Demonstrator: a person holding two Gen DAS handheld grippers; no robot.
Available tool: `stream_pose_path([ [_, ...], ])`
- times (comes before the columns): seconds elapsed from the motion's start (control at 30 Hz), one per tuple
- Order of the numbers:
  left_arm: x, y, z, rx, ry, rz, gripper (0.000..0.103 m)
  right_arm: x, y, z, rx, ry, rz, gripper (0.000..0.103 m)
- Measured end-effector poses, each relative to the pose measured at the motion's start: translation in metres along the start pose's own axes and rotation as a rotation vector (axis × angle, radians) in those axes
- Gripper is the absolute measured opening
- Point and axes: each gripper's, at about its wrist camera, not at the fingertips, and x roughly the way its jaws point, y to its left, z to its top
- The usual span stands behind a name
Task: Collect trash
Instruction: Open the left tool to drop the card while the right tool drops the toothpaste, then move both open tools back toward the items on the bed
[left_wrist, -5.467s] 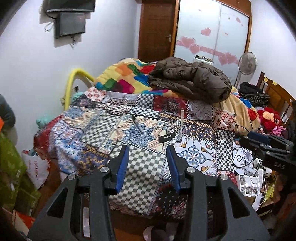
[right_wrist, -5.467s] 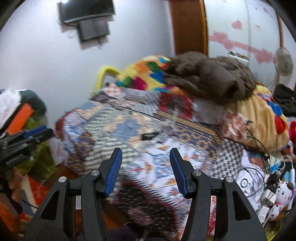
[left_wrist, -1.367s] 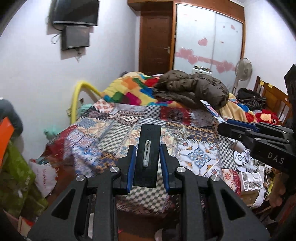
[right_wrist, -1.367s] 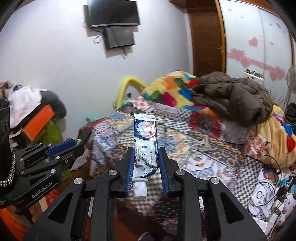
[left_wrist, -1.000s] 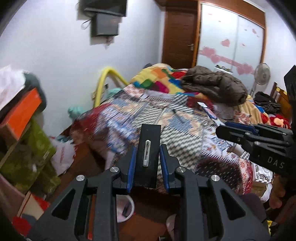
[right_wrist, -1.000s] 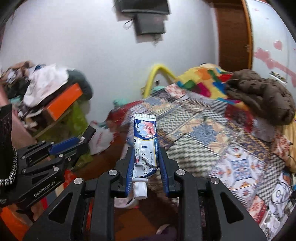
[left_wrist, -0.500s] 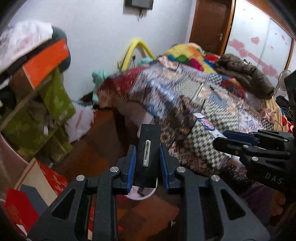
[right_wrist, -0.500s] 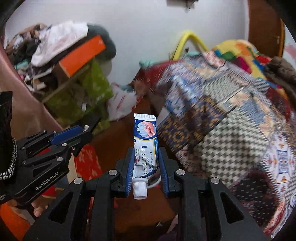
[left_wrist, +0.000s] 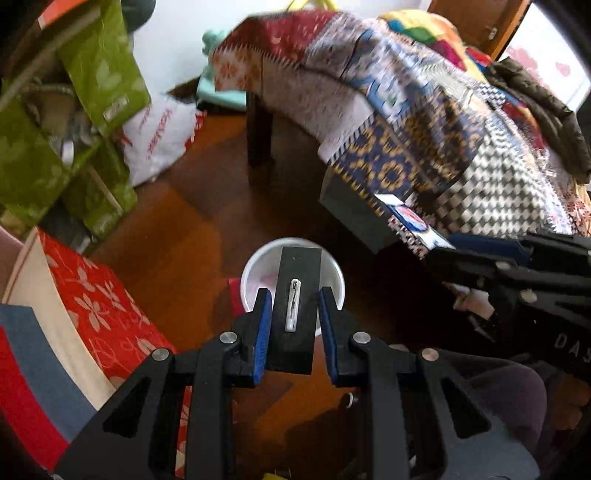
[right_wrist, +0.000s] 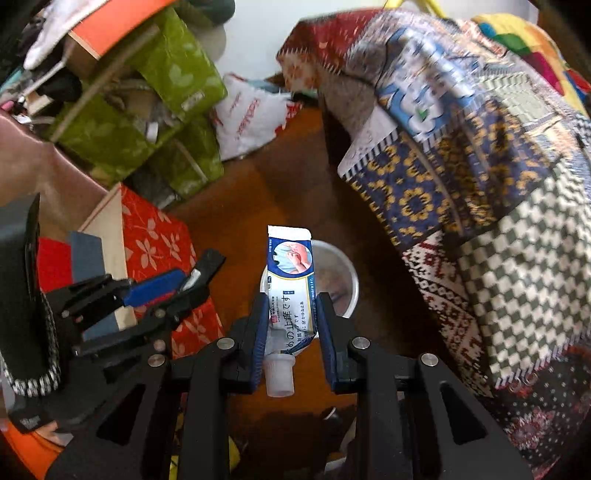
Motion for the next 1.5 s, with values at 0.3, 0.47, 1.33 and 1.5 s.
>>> stream_pose_path([
  [0.3,0.038,0.014,0.011,-0.063,0.079,-0.006,0.025,0.031,0.006,0.033,-0.078,0.081,-0.002,0.026],
  [0.47,0.048,0.015,0.023,-0.063,0.09,-0.008,0.025,0.032,-0.004,0.038,-0.066,0.075,-0.029,0.047],
  [1.33,-0.089,-0.036,0.022,0.029,-0.162,0.014,0.038,-0.115,-0.028,-0.01,-0.019,-0.216,-0.06,0.047],
  [1.5,-0.144,-0.062,0.015,0.075,-0.281,0.024,0.038,-0.172,-0.034,-0.031,0.008,-0.349,-0.087,0.047],
])
